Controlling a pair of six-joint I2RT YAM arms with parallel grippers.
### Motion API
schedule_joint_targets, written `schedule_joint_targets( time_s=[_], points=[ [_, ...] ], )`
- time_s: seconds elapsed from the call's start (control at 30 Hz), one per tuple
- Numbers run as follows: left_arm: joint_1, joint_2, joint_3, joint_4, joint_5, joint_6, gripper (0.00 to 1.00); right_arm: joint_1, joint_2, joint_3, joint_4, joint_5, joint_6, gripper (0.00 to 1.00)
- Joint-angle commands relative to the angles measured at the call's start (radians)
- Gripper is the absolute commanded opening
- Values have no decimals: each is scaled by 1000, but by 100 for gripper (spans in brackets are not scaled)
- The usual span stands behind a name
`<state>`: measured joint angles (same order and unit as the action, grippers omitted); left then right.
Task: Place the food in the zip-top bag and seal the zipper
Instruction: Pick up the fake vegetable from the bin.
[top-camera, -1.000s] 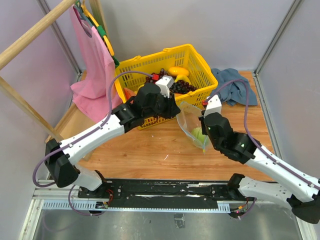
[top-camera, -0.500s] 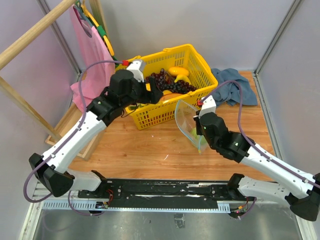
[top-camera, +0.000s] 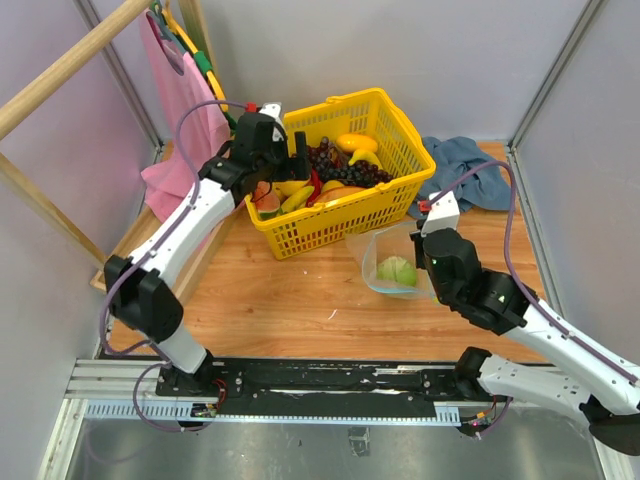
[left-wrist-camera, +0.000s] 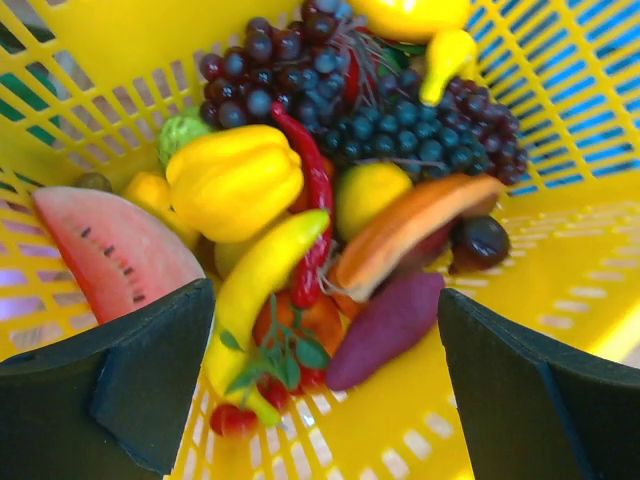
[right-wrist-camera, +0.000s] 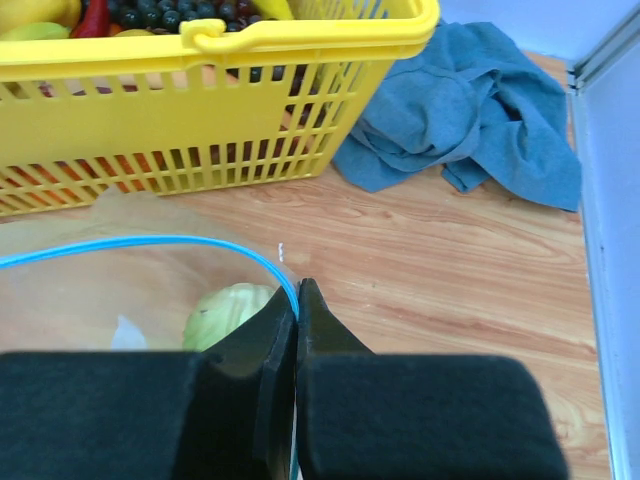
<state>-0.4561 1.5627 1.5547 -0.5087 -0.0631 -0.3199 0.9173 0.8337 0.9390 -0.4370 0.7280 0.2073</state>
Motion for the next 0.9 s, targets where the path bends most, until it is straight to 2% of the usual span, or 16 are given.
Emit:
schedule_joint_targets(
  time_s=[0.0, 0.57, 0.7, 0.87],
  points=[
    [28, 125, 97, 0, -54, 13, 97, -11, -26, 36, -30, 95, -33, 1],
    [88, 500, 257, 69, -166, -77, 99, -11, 8, 38, -35, 77, -16, 1],
    [88, 582, 288, 60, -134, -80, 99, -11, 18, 31, -26, 65, -17, 1],
    [94, 612, 282, 65, -100, -78, 99, -11, 34, 27, -18, 54, -21, 1]
  ],
)
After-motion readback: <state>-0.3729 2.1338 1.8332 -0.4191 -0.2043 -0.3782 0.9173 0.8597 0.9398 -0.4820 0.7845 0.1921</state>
